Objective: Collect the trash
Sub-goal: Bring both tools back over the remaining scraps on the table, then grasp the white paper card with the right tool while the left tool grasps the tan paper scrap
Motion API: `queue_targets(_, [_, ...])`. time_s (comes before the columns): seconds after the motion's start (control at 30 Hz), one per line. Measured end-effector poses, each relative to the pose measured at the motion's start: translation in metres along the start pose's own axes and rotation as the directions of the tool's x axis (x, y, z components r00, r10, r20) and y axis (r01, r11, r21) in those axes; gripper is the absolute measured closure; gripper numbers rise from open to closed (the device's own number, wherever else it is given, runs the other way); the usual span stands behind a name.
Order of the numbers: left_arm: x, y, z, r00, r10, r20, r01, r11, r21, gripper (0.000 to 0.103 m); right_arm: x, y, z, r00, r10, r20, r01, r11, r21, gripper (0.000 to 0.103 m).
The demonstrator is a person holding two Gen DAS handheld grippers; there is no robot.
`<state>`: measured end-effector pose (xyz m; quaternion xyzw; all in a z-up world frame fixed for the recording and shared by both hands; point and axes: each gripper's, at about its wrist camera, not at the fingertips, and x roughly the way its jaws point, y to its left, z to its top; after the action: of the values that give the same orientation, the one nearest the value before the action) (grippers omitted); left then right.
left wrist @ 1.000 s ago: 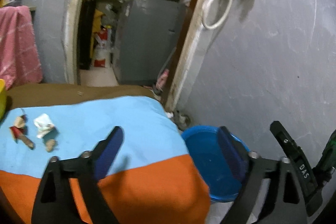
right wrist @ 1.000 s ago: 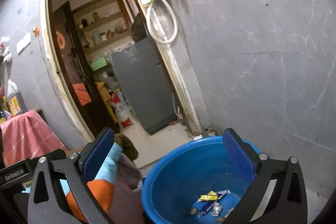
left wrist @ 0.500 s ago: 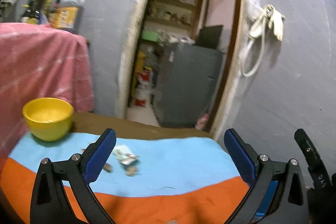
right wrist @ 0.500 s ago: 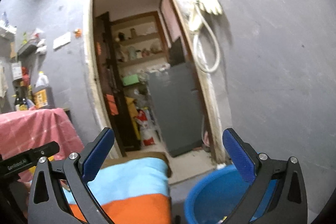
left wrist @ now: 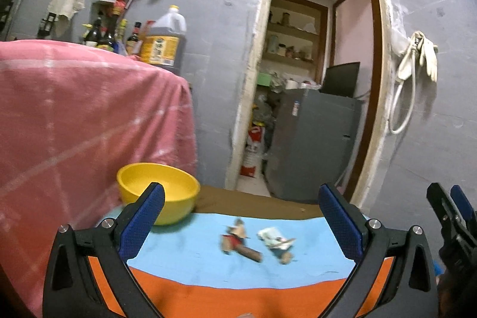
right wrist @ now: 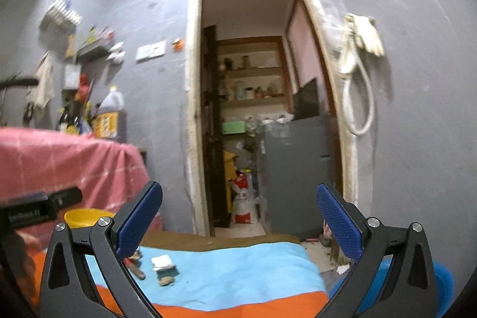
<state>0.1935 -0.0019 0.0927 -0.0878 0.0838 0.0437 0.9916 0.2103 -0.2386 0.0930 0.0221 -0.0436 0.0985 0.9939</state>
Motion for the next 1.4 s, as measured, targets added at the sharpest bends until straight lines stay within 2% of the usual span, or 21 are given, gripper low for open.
queue_targets(0.2, [-0.001,0.030,-0.001,0.998,0.050,0.034,-0.051,0.998,0.040,0.002,0.008,0.032,-0.007,0.998,0.058,0.008,-0.057,0.994,-0.098,0.000])
queue_targets(0.4, [0.014,0.049,-0.010,0.998,0.070,0.005,-0.071,0.994,0.078,0.002,0.021,0.052,-0.015,0.995,0.095,-0.024,-0.098,0.979,-0.177,0.000])
queue_targets(0.6, [0.037,0.057,-0.018,0.997,0.057,-0.054,-0.050,0.992,0.120,0.002,0.055,0.061,-0.025,0.975,0.138,-0.174,-0.168,0.972,-0.167,0.000])
queue_targets(0.73, [0.060,0.059,-0.025,0.987,0.035,-0.157,-0.017,0.993,0.116,0.002,0.083,0.059,-0.030,0.942,0.168,-0.292,-0.209,0.971,-0.118,0.000])
queue_targets(0.83, [0.074,0.061,-0.029,0.974,0.014,-0.225,0.006,0.996,0.087,0.002,0.099,0.053,-0.035,0.920,0.161,-0.357,-0.199,0.977,-0.072,0.000])
queue_targets(0.93, [0.085,0.059,-0.033,0.963,0.001,-0.270,0.023,0.996,0.085,0.003,0.113,0.049,-0.042,0.888,0.185,-0.421,-0.219,0.975,-0.033,0.000])
queue_targets(1.0, [0.093,0.056,-0.035,0.953,0.000,-0.302,0.029,0.995,0.093,0.003,0.126,0.049,-0.048,0.853,0.199,-0.482,-0.233,0.972,-0.011,0.000])
queue_targets(1.1, [0.102,0.052,-0.038,0.937,-0.017,-0.350,0.055,0.994,0.099,0.010,0.141,0.050,-0.057,0.794,0.222,-0.565,-0.257,0.966,0.018,0.001])
queue_targets(1.2, [0.113,0.047,-0.042,0.913,-0.037,-0.407,0.089,0.990,0.109,0.024,0.154,0.051,-0.067,0.733,0.255,-0.631,-0.286,0.957,0.054,0.015])
queue_targets(1.27, [0.121,0.044,-0.046,0.892,-0.057,-0.448,0.117,0.987,0.107,0.032,0.160,0.053,-0.073,0.692,0.280,-0.665,-0.308,0.948,0.078,0.030])
queue_targets(1.33, [0.130,0.043,-0.048,0.872,-0.086,-0.483,0.144,0.986,0.086,0.045,0.166,0.055,-0.081,0.644,0.299,-0.704,-0.326,0.940,0.102,0.034])
queue_targets(1.4, [0.138,0.043,-0.050,0.850,-0.109,-0.515,0.160,0.986,0.055,0.053,0.172,0.057,-0.086,0.611,0.314,-0.727,-0.339,0.933,0.119,0.039])
